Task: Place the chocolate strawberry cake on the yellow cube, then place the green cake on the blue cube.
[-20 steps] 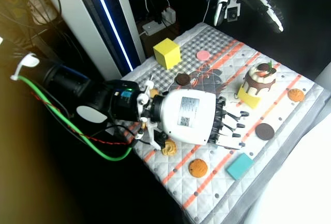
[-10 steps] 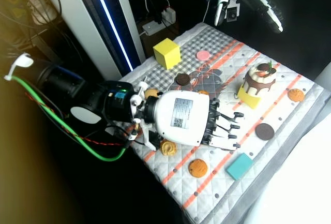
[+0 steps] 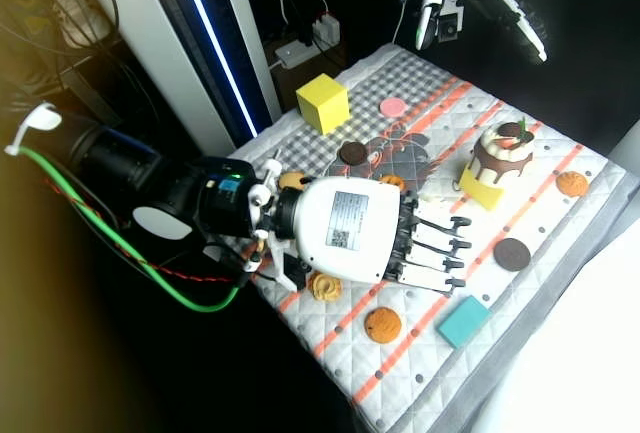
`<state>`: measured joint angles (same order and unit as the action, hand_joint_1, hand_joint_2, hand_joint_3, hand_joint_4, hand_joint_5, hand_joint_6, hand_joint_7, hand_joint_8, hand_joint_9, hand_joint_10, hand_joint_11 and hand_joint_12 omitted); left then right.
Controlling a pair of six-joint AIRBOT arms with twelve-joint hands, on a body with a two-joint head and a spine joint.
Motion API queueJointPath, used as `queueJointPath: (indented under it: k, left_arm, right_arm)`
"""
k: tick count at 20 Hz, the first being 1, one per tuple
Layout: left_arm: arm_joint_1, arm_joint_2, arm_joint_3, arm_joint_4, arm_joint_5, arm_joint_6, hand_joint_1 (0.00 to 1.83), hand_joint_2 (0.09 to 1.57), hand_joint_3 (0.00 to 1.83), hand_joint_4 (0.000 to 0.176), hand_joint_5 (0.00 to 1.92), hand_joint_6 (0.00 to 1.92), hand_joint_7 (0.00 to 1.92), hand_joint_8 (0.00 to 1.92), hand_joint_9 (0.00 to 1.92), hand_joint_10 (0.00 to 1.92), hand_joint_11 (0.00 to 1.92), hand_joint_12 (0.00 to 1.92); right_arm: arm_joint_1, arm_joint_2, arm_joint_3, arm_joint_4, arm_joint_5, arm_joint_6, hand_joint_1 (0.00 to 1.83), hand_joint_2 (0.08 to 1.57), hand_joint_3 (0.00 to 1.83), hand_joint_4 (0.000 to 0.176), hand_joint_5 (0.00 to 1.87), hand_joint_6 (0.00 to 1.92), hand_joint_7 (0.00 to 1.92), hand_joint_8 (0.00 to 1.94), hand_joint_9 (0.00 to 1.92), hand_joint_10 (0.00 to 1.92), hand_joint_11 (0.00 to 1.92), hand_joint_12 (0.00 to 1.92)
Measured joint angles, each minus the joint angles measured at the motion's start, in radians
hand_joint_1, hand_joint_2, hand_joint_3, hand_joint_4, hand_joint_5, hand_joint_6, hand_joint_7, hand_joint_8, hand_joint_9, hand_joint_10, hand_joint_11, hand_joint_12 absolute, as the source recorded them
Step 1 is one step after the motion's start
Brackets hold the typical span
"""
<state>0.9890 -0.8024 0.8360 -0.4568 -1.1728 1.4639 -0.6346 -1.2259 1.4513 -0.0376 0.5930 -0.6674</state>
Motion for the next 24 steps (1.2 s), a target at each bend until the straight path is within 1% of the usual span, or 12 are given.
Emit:
queueJointPath:
  k: [3, 4, 5, 7, 8, 10, 12, 14, 16, 18, 21, 24]
  left_arm:
    - [0.0, 0.0, 0.0, 0.0, -0.002, -0.001, 0.84, 0.91, 0.0, 0.15, 0.0, 0.0, 0.0, 0.0, 0.0, 0.0, 0.0, 0.0]
    - [0.0, 0.0, 0.0, 0.001, -0.002, -0.003, 0.82, 0.91, 0.0, 0.147, 0.0, 0.0, 0.0, 0.0, 0.0, 0.0, 0.0, 0.0]
    - [0.0, 0.0, 0.0, 0.0, -0.002, -0.003, 0.82, 0.91, 0.0, 0.157, 0.0, 0.0, 0.0, 0.0, 0.0, 0.0, 0.0, 0.0]
    - [0.0, 0.0, 0.0, 0.0, -0.002, -0.004, 0.82, 0.91, 0.0, 0.16, 0.0, 0.0, 0.0, 0.0, 0.0, 0.0, 0.0, 0.0]
    - [0.0, 0.0, 0.0, 0.0, -0.002, -0.008, 0.83, 0.91, 0.0, 0.165, 0.0, 0.0, 0.0, 0.0, 0.0, 0.0, 0.0, 0.0]
    - [0.002, -0.001, 0.0, -0.001, -0.003, -0.009, 0.83, 0.91, 0.0, 0.171, 0.0, 0.0, 0.0, 0.0, 0.0, 0.0, 0.0, 0.0]
    - [0.003, -0.004, 0.0, -0.001, -0.004, -0.012, 0.82, 0.91, 0.0, 0.151, 0.0, 0.0, 0.0, 0.0, 0.0, 0.0, 0.0, 0.0]
    - [0.003, -0.004, -0.002, -0.002, -0.005, -0.015, 0.82, 0.91, 0.0, 0.155, 0.0, 0.0, 0.0, 0.0, 0.0, 0.0, 0.0, 0.0]
    - [0.003, -0.004, -0.002, -0.003, -0.005, -0.016, 0.82, 0.91, 0.0, 0.162, 0.0, 0.0, 0.0, 0.0, 0.0, 0.0, 0.0, 0.0]
    - [0.003, -0.004, -0.002, -0.002, -0.007, -0.018, 0.82, 0.91, 0.0, 0.163, 0.0, 0.0, 0.0, 0.0, 0.0, 0.0, 0.0, 0.0]
    - [0.009, -0.004, -0.002, -0.001, -0.013, -0.024, 0.82, 0.91, 0.0, 0.15, 0.0, 0.0, 0.0, 0.0, 0.0, 0.0, 0.0, 0.0]
    - [0.016, -0.003, 0.001, -0.002, -0.018, -0.056, 0.83, 0.91, 0.0, 0.175, 0.0, 0.0, 0.0, 0.0, 0.0, 0.0, 0.0, 0.0]
  right_arm:
    - [-0.006, 0.0, -0.001, -0.001, -0.008, 0.0, 0.74, 1.09, 0.0, 0.111, 0.29, 0.0, 0.33, 0.0, 0.37, 0.0, 0.07, 0.89]
    - [-0.006, 0.0, -0.001, -0.002, -0.008, 0.0, 0.75, 1.09, 0.0, 0.097, 0.29, 0.0, 0.33, 0.0, 0.36, 0.0, 0.06, 0.88]
    - [-0.006, 0.0, -0.002, -0.003, -0.008, 0.0, 0.73, 1.09, 0.0, 0.102, 0.28, 0.0, 0.32, 0.0, 0.36, 0.0, 0.05, 0.88]
    - [-0.006, 0.002, -0.004, -0.004, -0.009, 0.0, 0.69, 1.07, 0.0, 0.134, 0.2, 0.0, 0.25, 0.0, 0.29, 0.0, 0.0, 0.85]
    - [-0.006, 0.003, -0.006, -0.005, -0.012, -0.002, 0.67, 1.04, 0.0, 0.161, 0.11, 0.0, 0.18, 0.01, 0.2, 0.0, 0.0, 0.66]
    - [-0.006, 0.01, -0.014, -0.008, -0.022, -0.004, 0.73, 1.01, 0.0, 0.173, 0.01, 0.0, 0.02, 0.0, 0.02, 0.0, 0.0, 0.28]
    - [-0.007, 0.011, -0.016, -0.008, -0.023, -0.011, 0.67, 0.99, 0.0, 0.176, 0.0, 0.0, 0.0, 0.0, 0.0, 0.0, 0.0, 0.24]
    - [-0.009, 0.012, -0.023, -0.008, -0.023, -0.028, 0.63, 0.99, 0.0, 0.176, 0.0, 0.0, 0.0, 0.0, 0.0, 0.0, 0.0, 0.31]
    - [-0.009, 0.013, -0.03, -0.011, -0.025, -0.032, 0.61, 1.0, 0.0, 0.176, 0.0, 0.0, 0.0, 0.0, 0.0, 0.0, 0.0, 0.04]
    - [-0.009, 0.013, -0.03, -0.011, -0.024, -0.037, 0.6, 0.99, 0.0, 0.176, 0.0, 0.0, 0.0, 0.0, 0.0, 0.0, 0.0, 0.0]
    - [-0.017, 0.026, -0.044, 0.015, -0.016, -0.061, 0.55, 0.98, 0.0, 0.176, 0.0, 0.0, 0.0, 0.0, 0.0, 0.0, 0.0, 0.0]
    - [-0.094, 0.098, -0.116, 0.097, 0.087, -0.091, 0.55, 0.95, 0.0, 0.176, 0.0, 0.0, 0.0, 0.0, 0.0, 0.0, 0.0, 0.0]
